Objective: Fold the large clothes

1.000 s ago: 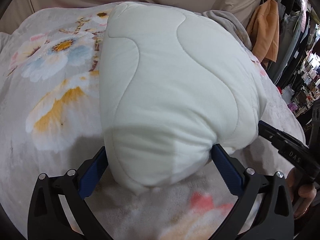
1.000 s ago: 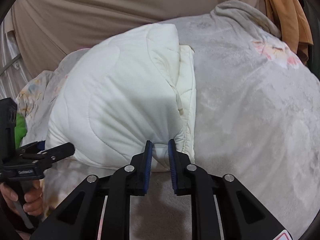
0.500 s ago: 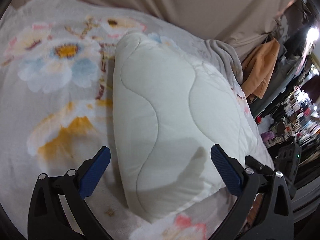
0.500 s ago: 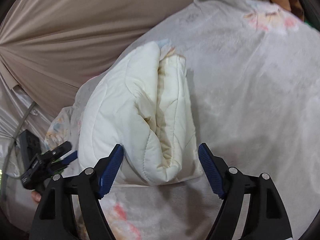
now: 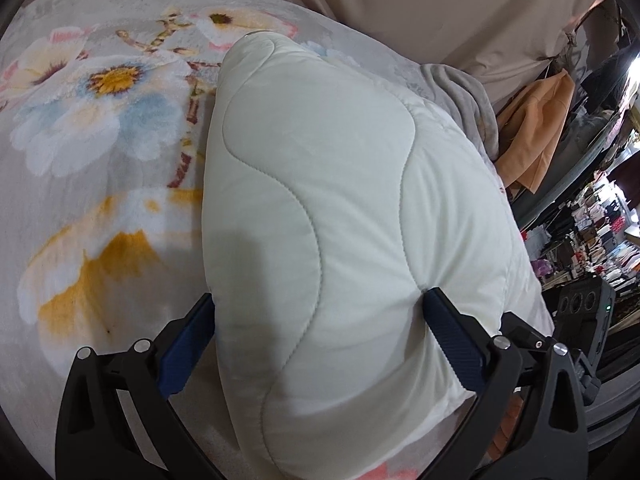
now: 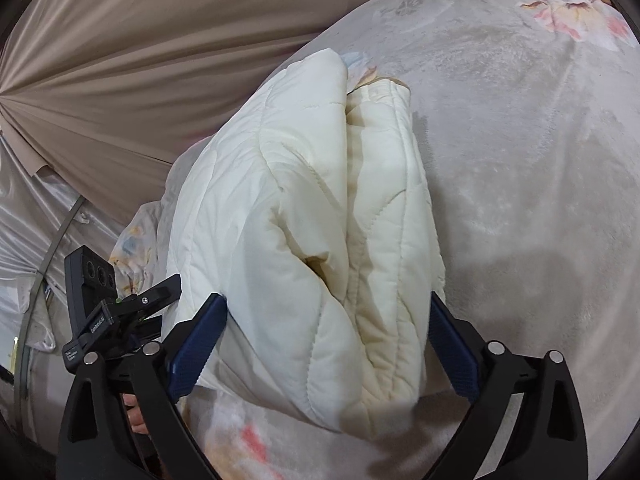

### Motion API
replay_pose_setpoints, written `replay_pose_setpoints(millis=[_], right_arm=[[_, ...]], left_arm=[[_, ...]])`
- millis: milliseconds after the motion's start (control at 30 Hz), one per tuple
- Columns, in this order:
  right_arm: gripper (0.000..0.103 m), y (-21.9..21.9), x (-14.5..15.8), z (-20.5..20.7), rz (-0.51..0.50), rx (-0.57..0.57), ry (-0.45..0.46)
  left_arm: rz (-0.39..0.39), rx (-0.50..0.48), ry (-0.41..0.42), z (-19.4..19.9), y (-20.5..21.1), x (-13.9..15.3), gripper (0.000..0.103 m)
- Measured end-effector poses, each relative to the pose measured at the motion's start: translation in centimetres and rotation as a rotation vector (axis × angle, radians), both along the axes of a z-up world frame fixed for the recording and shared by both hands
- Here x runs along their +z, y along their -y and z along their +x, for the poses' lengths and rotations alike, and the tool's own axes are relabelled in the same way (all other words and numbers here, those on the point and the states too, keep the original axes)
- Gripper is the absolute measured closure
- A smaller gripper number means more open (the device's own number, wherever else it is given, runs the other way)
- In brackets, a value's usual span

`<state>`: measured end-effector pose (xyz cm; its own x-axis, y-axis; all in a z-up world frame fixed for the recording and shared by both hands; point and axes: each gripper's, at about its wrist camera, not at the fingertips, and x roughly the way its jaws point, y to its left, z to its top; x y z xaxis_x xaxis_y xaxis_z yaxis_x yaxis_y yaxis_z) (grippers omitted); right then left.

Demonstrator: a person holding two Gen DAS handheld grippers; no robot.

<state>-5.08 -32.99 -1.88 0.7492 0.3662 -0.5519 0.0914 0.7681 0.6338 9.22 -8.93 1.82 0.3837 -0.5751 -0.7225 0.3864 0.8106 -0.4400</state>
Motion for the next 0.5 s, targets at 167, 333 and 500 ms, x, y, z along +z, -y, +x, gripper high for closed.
replay_pose_setpoints(millis=[167, 333, 500], right_arm=[[0.005, -0.5, 0.3, 0.9, -0.046, -0.001, 0.014], [0.013, -1.0, 0.9, 1.7, -0.074, 0.001, 0.037], [0.062, -1.5, 2.4, 1.5, -0.082, 0.024, 0.085]], left_arm=[[0.018, 0.010, 0.017, 0.5, 0.5, -0.2, 0.005], [0.037, 0.011, 0.027, 0.7, 1.0, 0.3, 0.005], [0.046, -0.012, 0.069, 0.0, 1.3, 1.6, 0.010]])
